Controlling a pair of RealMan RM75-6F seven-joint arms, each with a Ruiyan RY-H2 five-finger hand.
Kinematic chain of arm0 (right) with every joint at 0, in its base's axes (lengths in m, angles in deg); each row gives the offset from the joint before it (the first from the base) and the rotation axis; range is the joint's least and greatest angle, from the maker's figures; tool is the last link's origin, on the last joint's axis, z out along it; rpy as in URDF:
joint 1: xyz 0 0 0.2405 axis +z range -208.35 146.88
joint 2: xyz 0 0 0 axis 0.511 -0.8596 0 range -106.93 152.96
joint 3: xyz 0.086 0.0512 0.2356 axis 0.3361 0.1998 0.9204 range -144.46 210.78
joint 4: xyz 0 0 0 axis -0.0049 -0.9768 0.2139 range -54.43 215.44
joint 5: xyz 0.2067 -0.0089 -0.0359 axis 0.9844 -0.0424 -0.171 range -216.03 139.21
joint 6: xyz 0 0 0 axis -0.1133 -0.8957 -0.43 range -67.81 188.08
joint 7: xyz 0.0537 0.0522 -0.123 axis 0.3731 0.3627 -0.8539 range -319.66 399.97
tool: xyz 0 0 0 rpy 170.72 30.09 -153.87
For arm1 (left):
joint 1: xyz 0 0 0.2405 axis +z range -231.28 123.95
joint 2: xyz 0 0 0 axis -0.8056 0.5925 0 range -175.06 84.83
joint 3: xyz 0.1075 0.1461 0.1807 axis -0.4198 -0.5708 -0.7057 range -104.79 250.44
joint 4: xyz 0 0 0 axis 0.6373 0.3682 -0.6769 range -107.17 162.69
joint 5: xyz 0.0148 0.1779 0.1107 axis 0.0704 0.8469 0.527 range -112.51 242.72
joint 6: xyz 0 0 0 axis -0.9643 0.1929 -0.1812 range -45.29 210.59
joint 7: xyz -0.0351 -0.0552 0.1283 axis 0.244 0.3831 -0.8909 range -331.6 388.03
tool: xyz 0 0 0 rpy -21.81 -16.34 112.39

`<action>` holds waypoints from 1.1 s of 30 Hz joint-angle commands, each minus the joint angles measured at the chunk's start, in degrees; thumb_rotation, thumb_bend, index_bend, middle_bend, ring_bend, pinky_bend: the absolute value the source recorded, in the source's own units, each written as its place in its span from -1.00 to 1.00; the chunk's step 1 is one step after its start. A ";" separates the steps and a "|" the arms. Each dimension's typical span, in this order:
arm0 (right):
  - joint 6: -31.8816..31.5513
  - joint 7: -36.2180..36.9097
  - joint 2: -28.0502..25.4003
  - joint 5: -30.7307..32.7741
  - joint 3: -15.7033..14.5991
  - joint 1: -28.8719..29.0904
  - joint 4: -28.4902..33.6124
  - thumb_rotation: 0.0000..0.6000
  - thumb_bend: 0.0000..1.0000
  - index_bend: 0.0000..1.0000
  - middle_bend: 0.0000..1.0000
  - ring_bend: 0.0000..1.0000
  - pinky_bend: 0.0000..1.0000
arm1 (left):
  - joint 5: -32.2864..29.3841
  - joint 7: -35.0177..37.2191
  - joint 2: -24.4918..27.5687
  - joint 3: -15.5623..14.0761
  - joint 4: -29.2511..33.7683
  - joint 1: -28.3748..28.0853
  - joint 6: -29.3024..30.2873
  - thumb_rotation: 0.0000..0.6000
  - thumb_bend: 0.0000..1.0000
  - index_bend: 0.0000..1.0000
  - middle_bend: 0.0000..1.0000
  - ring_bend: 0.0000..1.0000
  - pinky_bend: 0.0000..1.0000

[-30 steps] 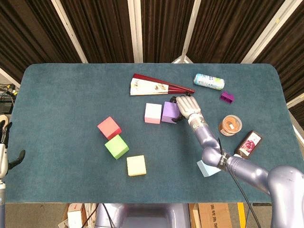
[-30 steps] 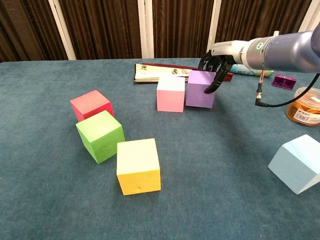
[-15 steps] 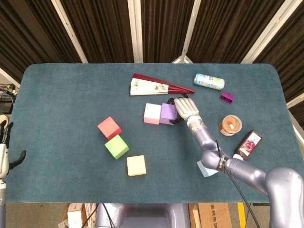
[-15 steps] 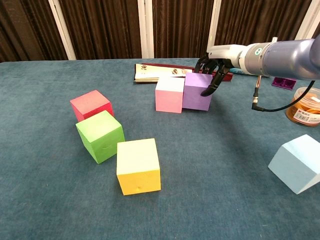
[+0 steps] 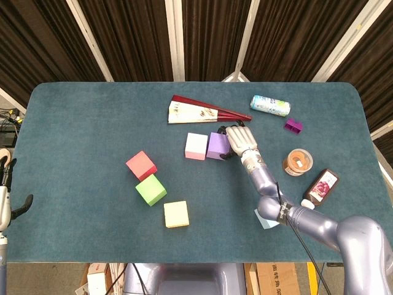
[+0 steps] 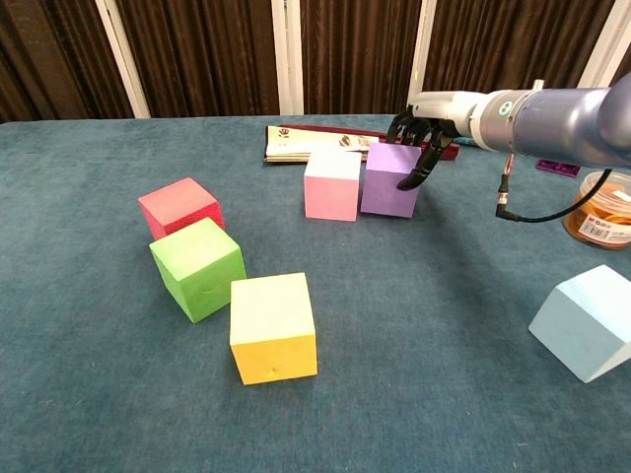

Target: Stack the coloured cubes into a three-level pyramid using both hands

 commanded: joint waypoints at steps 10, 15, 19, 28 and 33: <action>-2.29 -3.55 -0.27 3.70 -0.72 0.74 2.04 1.00 -0.45 -0.04 -0.22 -0.49 -1.00 | -0.30 0.00 0.04 0.08 0.04 0.03 -0.05 1.00 -0.29 -0.90 -1.00 -1.00 -1.00; -2.81 -3.96 -0.78 4.21 -0.85 0.62 3.08 1.00 -0.45 -0.05 -0.22 -0.49 -1.00 | -0.29 -0.01 0.04 0.03 0.09 0.00 -0.15 1.00 -0.29 -0.90 -1.00 -1.00 -1.00; -3.04 -4.11 -1.14 4.29 -1.09 0.44 3.91 1.00 -0.46 -0.05 -0.22 -0.49 -1.00 | -0.30 -0.12 0.01 0.00 0.09 -0.02 -0.16 1.00 -0.29 -0.90 -1.00 -1.00 -1.00; -3.07 -4.47 -0.70 4.80 -1.49 0.55 3.78 1.00 -0.46 -0.05 -0.22 -0.49 -1.00 | -0.14 -0.28 -0.06 -0.15 0.19 0.00 -0.11 1.00 -0.29 -0.90 -1.00 -1.00 -1.00; -3.22 -4.60 -0.23 4.82 -1.38 0.85 3.56 1.00 -0.46 -0.05 -0.22 -0.49 -1.00 | -0.19 -0.30 -0.06 -0.12 0.20 -0.01 -0.13 1.00 -0.29 -0.90 -1.00 -1.00 -1.00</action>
